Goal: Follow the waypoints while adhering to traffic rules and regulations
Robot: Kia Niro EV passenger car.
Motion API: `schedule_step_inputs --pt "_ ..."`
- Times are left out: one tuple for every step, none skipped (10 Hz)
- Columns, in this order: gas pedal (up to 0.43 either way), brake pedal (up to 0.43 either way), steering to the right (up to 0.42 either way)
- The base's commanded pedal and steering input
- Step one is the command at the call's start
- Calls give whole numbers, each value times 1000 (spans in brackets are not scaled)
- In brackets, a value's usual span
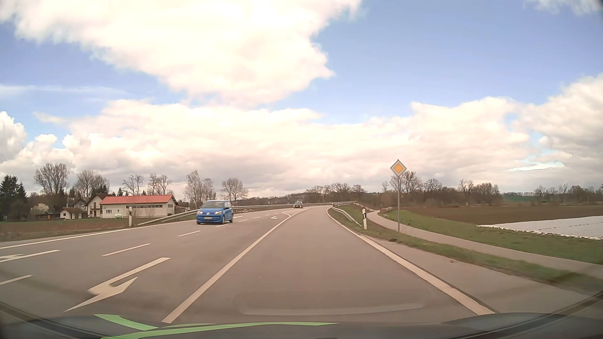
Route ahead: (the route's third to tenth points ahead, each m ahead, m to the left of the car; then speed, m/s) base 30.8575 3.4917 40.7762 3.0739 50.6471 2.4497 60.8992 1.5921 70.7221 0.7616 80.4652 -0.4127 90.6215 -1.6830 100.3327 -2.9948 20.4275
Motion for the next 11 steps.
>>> schedule_step_inputs --pt "248 0 6" --pt "248 0 6" --pt "240 0 6" --pt "240 0 6" --pt "240 0 6" --pt "240 0 6" --pt "240 0 6" --pt "228 0 6" --pt "228 0 6" --pt "228 0 6" --pt "228 0 6"
